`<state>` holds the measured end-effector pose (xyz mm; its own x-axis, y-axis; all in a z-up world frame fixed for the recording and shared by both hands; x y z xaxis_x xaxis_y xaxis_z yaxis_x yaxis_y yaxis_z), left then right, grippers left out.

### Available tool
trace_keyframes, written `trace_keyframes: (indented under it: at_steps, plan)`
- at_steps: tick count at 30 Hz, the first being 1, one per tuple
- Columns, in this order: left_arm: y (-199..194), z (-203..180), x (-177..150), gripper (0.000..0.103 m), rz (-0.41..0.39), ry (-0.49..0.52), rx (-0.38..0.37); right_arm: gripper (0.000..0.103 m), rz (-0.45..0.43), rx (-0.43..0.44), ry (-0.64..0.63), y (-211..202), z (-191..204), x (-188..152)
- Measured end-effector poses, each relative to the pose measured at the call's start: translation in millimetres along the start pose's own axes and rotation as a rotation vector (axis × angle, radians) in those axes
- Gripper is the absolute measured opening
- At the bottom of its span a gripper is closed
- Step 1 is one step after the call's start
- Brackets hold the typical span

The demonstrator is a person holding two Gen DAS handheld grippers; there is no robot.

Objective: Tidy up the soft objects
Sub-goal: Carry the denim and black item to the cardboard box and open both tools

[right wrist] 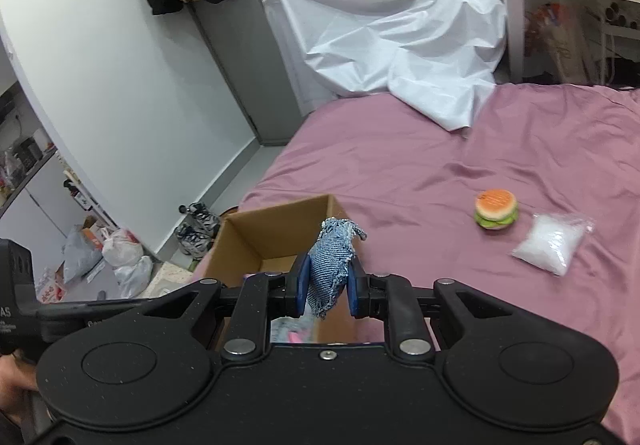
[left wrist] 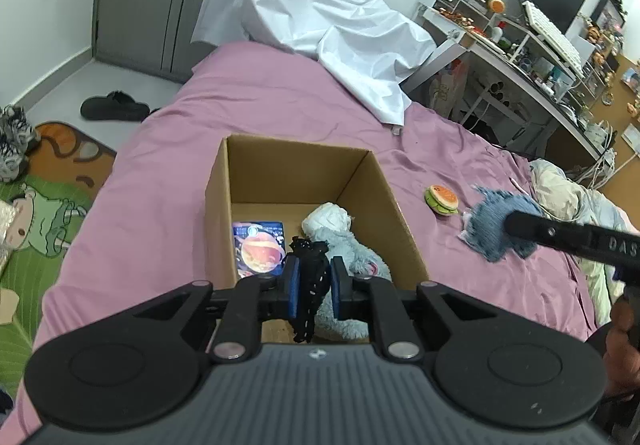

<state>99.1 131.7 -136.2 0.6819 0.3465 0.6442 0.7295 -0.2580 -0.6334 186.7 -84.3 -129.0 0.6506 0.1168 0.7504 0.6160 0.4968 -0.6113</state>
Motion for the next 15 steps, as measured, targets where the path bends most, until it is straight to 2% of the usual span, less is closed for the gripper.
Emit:
trace_keyframes:
  at_steps: [3, 15]
  plan:
    - [-3, 2, 0, 0.019, 0.006, -0.008, 0.007, 0.02, 0.007, 0.028, -0.013, 3, 12, 2]
    - [-31, 22, 1, 0.052, -0.037, -0.025, 0.088, 0.02, 0.046, 0.117, -0.093, 21, 61, 2]
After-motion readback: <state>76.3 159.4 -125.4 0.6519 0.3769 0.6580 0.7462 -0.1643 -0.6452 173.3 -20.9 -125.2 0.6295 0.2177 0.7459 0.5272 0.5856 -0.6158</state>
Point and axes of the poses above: each gripper's, at about its wrist camera, not at the fingertips, and y roughly the way its jaws point, z to its left, x to its top, the point moved 6 cm from there along y, roughly the way its jaws point, and after that the axes turned 9 degrees about -x, right-handed, at the moved point
